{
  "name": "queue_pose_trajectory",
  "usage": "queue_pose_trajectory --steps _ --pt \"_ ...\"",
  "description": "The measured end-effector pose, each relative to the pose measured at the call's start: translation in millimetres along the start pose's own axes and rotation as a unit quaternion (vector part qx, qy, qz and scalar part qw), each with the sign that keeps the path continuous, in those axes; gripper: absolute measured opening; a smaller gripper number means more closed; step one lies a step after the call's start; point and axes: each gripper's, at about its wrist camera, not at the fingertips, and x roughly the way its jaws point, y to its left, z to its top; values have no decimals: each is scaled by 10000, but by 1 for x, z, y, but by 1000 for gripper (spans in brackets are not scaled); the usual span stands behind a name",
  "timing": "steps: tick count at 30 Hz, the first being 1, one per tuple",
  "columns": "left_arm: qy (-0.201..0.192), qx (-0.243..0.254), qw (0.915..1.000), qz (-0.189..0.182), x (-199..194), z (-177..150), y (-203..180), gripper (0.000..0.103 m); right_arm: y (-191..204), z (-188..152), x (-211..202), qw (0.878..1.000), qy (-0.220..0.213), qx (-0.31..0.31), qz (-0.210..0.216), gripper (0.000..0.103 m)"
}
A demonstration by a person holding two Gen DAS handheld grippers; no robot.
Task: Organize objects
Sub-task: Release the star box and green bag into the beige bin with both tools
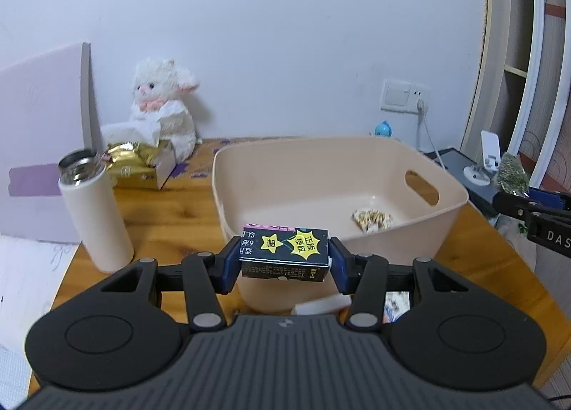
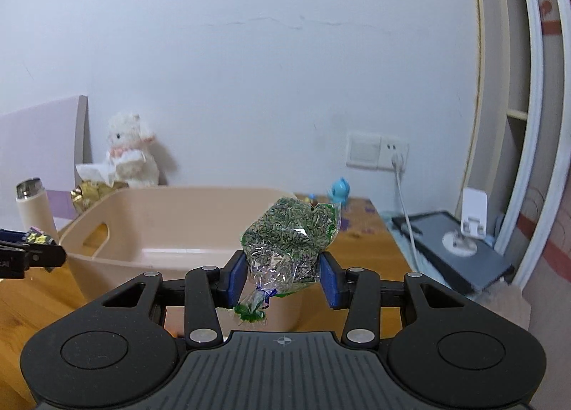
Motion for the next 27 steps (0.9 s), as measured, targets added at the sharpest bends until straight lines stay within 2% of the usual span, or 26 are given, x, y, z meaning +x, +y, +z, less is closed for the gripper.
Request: queue_pose_trajectory --steps 7,13,27 --pt "-44 22 10000 8 23 26 -8 53 8 25 16 9997 -182 -62 117 41" --pt "111 131 9997 170 59 37 -10 53 16 38 41 9995 -139 -183 233 41" --pt "896 192 9956 196 131 36 -14 53 26 22 113 9972 631 -136 381 41"
